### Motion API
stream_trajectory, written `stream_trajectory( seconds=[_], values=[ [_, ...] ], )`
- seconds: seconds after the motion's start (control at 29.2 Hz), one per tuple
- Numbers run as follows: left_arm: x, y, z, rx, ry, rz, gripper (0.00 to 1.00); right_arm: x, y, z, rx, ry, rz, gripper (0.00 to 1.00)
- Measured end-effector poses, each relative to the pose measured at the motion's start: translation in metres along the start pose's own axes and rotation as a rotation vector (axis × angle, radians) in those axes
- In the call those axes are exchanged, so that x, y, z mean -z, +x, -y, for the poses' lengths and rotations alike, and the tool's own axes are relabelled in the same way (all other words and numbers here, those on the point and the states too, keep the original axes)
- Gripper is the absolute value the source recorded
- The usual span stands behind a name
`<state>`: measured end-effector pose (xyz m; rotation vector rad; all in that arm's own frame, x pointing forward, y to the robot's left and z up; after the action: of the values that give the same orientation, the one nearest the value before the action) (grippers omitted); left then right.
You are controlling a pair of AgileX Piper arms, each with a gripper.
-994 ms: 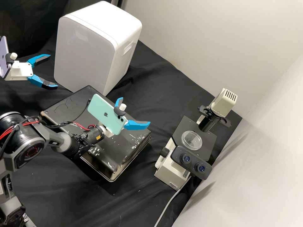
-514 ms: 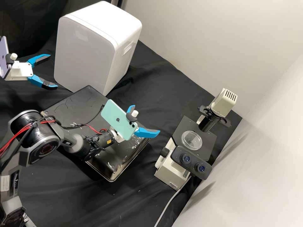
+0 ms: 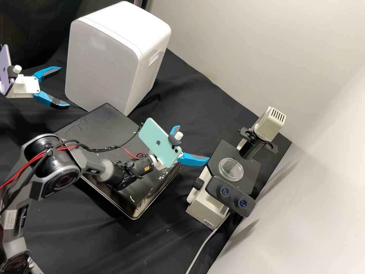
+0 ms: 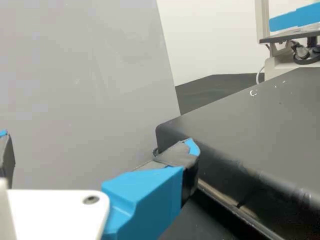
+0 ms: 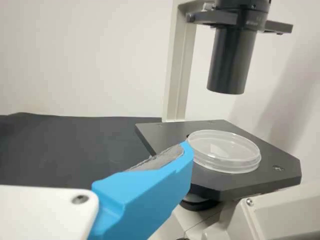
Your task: Place the petri dish on the bench
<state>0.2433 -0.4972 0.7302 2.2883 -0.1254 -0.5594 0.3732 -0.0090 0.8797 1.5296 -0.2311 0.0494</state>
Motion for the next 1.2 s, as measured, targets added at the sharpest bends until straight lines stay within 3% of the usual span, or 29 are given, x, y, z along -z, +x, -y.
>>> stream_trajectory(
  seconds=[0.17,0.34,0.62,0.79,0.93,1.2],
  values=[
    [-0.001,0.0,0.0,0.0,0.022,0.003,1.0,-0.003,0.014,0.002,0.02,-0.033,0.02,1.0],
    [-0.001,0.0,0.0011,0.004,0.026,0.005,1.0,-0.012,0.029,-0.001,0.024,-0.056,0.057,1.0],
    [-0.003,0.002,0.0032,0.012,0.036,0.008,1.0,-0.03,0.042,-0.012,0.013,-0.056,0.113,1.0],
    [-0.002,0.002,0.0032,0.012,0.039,0.004,1.0,-0.037,0.041,-0.019,-0.004,-0.056,0.13,1.0],
    [-0.002,0.002,0.0032,0.012,0.04,0.005,1.0,-0.038,0.042,-0.022,-0.011,-0.056,0.134,1.0],
    [-0.003,0.002,0.0029,0.011,0.034,-0.001,1.0,-0.039,0.055,-0.042,-0.039,-0.046,0.148,1.0]
  ],
)
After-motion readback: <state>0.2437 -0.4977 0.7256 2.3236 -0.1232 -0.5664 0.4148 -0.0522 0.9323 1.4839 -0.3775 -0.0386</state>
